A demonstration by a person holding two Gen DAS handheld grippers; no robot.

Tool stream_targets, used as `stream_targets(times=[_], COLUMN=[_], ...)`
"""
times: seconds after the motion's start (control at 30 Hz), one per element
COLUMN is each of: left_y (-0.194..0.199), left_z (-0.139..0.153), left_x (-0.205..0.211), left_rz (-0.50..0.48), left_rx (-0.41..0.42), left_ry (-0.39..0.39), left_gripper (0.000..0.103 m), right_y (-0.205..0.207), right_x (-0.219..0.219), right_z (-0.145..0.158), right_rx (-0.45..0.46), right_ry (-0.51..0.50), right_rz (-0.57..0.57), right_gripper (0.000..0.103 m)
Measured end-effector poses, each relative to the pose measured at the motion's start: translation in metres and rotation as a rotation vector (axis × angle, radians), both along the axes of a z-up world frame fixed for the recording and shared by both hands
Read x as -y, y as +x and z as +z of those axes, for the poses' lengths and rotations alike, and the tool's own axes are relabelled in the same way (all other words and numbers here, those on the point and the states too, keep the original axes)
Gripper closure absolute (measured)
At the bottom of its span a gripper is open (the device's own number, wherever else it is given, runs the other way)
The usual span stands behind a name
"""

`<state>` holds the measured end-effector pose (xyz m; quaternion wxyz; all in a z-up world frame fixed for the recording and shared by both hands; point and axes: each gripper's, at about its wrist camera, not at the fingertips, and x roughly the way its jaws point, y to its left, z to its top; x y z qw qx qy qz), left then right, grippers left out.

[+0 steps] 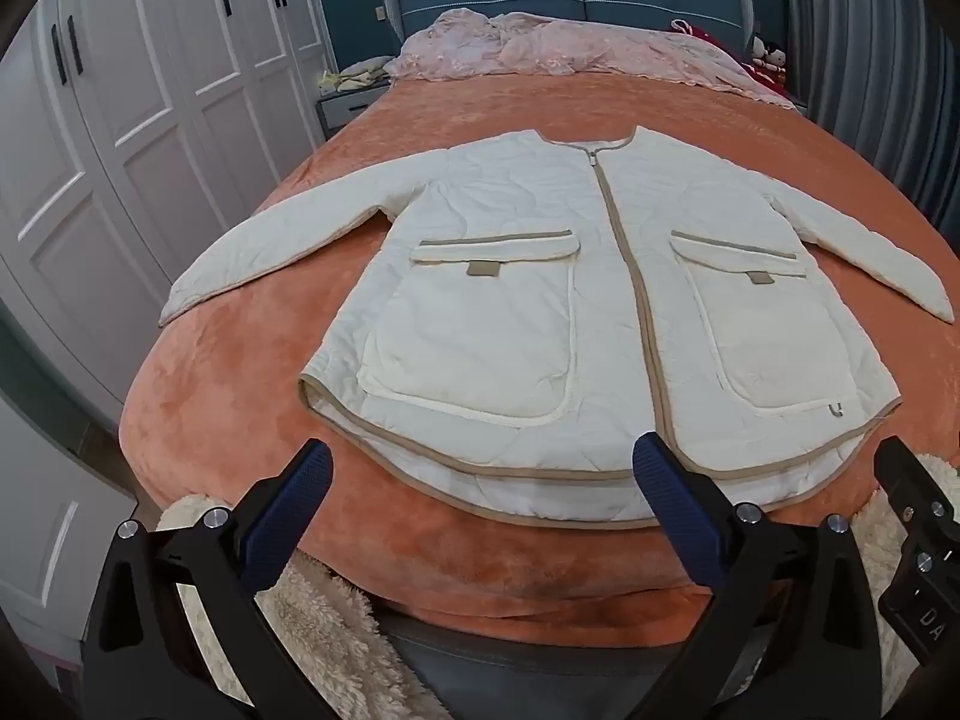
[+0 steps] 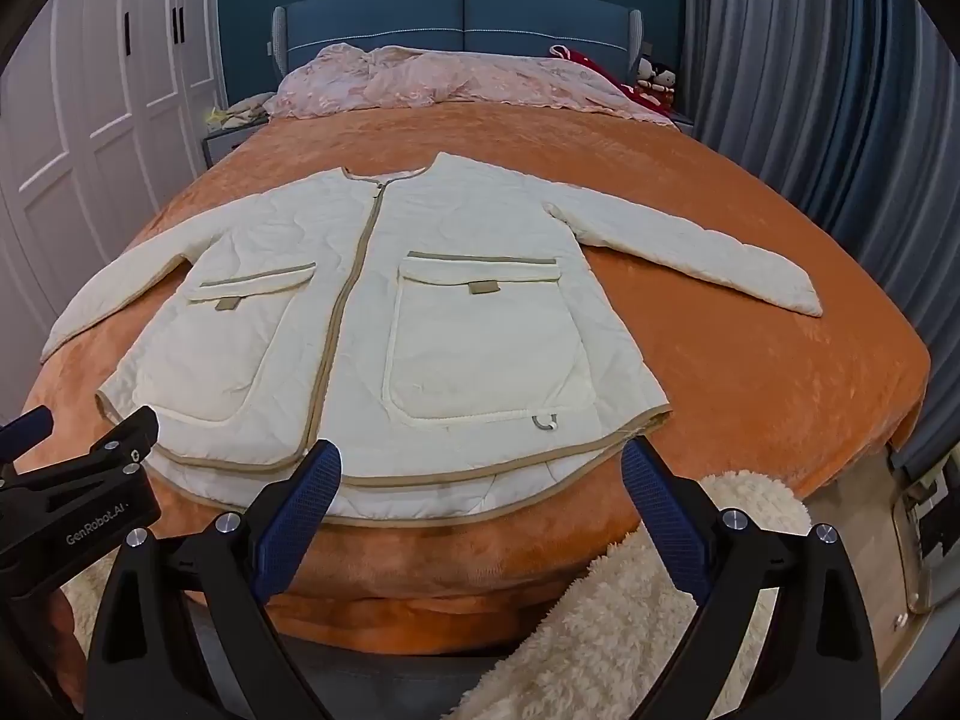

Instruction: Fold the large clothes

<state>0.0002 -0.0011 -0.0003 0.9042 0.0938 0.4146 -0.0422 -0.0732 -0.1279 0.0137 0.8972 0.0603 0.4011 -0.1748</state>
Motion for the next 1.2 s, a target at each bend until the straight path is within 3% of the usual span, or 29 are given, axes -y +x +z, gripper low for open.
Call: stream_targets(times=[0.47,1.2], left_y=[-0.014,-0.015], left_z=[0.012,0.014], left_x=[0.007,-0.001], left_rz=[-0.010,-0.002], left_rx=[0.020,0.005], left_ry=[0.000,-0.010], left_gripper=[0.005,0.005], right_y=[-0.022,-0.015], right_x=[0.001,-0.003], right_z=[0.009,0.013], right_rx=[0.019,0.002], right_ry=[-0.002,-0.014], right_rz=[-0.008,0.001], right_gripper=[0.010,0.010])
